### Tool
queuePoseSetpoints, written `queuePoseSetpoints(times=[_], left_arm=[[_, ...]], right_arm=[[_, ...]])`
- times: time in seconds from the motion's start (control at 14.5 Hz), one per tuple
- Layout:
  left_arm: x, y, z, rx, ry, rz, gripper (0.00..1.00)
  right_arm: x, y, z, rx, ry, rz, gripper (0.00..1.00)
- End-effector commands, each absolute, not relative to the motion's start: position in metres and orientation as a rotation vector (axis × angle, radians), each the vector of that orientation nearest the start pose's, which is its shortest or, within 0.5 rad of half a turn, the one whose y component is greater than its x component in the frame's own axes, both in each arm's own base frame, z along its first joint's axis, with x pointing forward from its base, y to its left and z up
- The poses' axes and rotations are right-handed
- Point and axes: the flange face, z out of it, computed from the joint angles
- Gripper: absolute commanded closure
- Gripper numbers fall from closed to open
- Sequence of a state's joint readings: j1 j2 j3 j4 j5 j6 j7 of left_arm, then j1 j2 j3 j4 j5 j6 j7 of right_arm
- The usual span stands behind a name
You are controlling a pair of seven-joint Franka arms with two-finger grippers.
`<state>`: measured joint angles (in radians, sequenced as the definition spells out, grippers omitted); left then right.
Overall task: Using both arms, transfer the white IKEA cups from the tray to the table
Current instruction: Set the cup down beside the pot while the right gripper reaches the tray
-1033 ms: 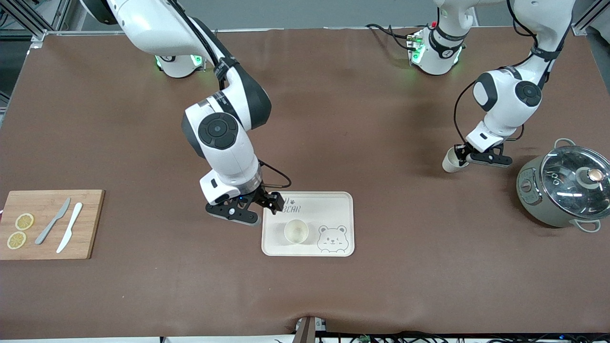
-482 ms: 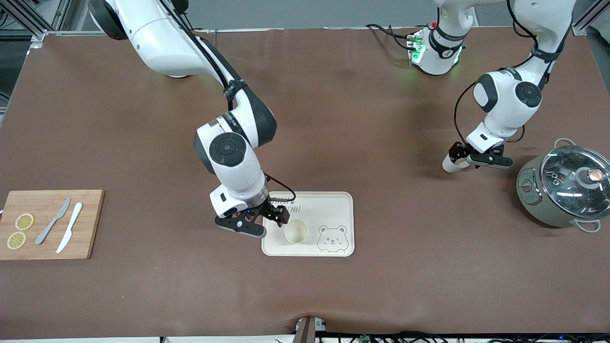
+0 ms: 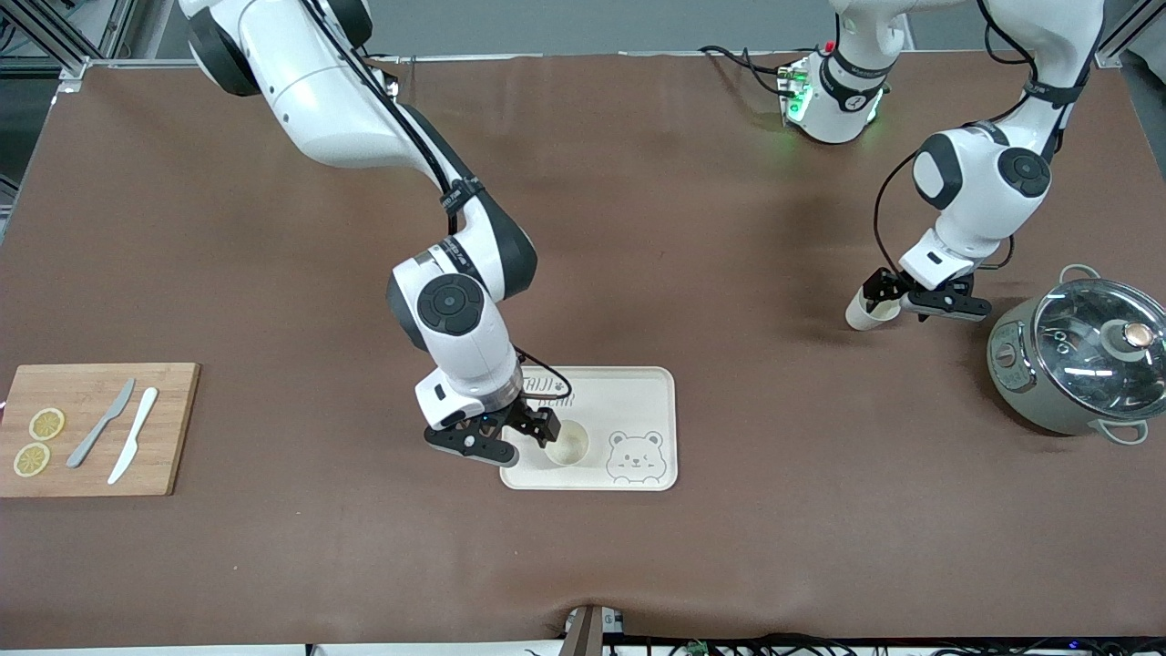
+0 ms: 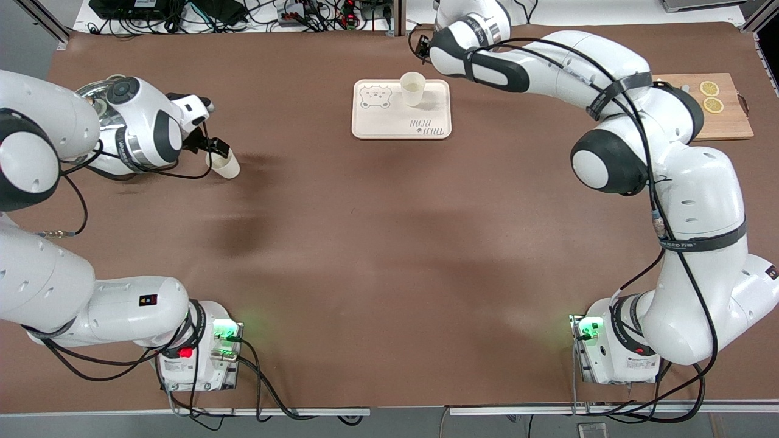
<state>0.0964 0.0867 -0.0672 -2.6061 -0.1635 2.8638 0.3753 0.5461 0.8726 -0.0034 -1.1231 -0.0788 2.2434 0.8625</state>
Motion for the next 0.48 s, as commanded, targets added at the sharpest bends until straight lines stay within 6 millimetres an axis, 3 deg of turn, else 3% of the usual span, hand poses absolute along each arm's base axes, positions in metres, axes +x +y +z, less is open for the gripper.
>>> queuePoseSetpoints(times=[0.0,0.21,0.41], left_arm=[[0.448,0.023,0.271,-3.170,0.288,-0.268,0.00],[0.448,0.022,0.307,-3.198,0.306,-0.209,0.00],[0.474,0.017,0.356,-3.232,0.257,-0.153,0.00]], right_arm=[[0.682,0.418,0.296,-2.996,0.425,-0.425,0.00],[0.678,0.426,0.277,-3.000,0.403,-0.433,0.00],[0.675,0.431,0.265,-2.995,0.391,-0.438,0.00]])
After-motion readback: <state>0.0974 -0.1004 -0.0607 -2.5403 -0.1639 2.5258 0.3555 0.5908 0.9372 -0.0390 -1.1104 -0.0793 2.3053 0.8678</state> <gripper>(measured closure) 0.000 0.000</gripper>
